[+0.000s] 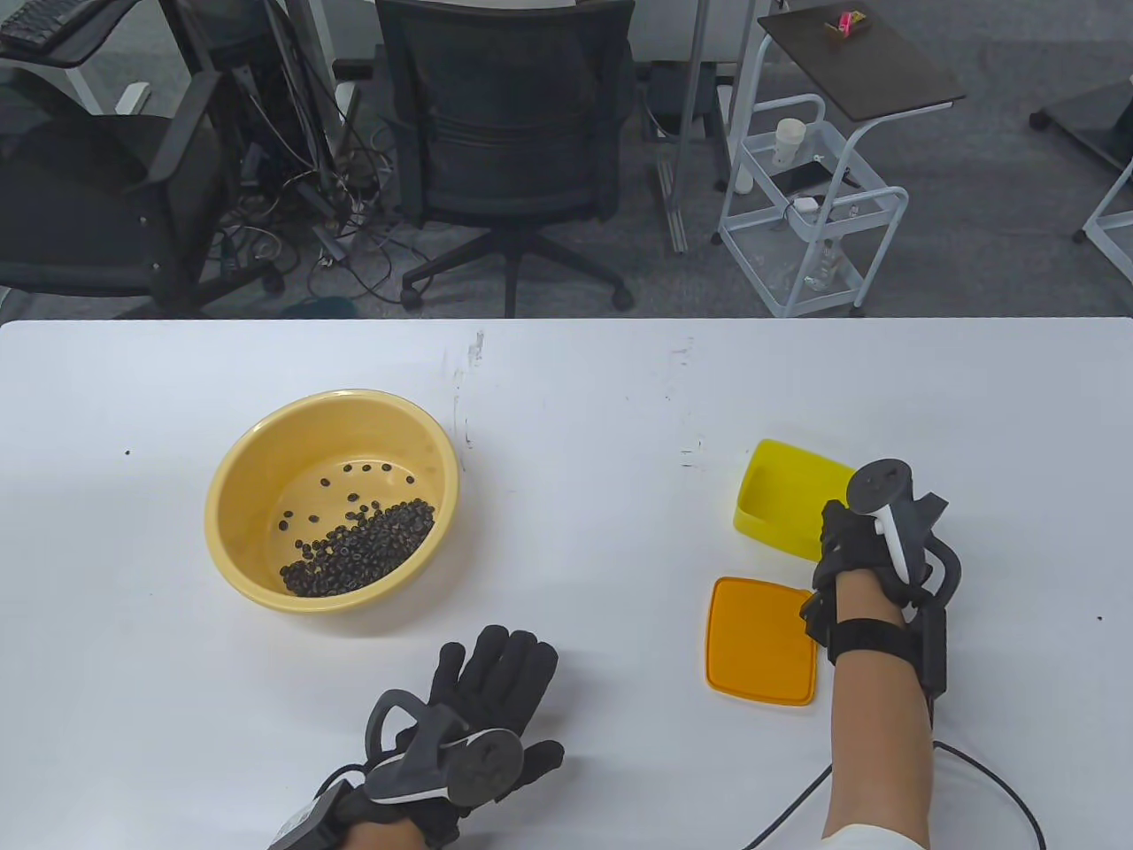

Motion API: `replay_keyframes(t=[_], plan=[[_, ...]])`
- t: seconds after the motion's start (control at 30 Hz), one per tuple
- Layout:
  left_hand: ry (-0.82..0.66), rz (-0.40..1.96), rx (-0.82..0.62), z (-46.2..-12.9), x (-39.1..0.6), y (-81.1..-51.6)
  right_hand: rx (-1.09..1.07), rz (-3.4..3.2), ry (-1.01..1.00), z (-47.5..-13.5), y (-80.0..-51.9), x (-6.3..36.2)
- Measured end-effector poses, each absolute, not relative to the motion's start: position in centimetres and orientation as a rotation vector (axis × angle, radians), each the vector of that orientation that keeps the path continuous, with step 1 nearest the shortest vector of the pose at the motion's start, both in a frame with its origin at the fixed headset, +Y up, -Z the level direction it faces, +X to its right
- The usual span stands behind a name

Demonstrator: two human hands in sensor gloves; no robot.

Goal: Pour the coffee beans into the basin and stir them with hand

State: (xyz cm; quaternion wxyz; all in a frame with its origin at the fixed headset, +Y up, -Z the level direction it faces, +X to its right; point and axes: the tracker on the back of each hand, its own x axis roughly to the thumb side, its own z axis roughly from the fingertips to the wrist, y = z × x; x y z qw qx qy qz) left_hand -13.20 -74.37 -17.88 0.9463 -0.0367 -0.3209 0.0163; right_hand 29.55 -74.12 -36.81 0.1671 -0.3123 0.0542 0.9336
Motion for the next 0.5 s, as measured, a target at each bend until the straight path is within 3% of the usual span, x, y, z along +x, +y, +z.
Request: replay_keyframes(t=[0.1,0.23,0.37,0.5], plan=[[-0.65,0.034,-0.072,-17.9,-13.3,-74.4,-0.988,2.73,0.008,-34.9,-71.7,29.3],[-0.652,0.029,-0.058,-17.9,-13.3,-74.3,-0.838,3.047,-0.233,-31.7,-67.6,27.5],[-0.66,0.005,-0.039,-17.5,-13.0,-74.2,-0.371,3.048,-0.51,-26.2,-64.1,22.2],[-0.667,0.001,-0.025,-17.3,-12.9,-74.0,0.095,2.954,-0.532,-21.1,-64.2,16.8]])
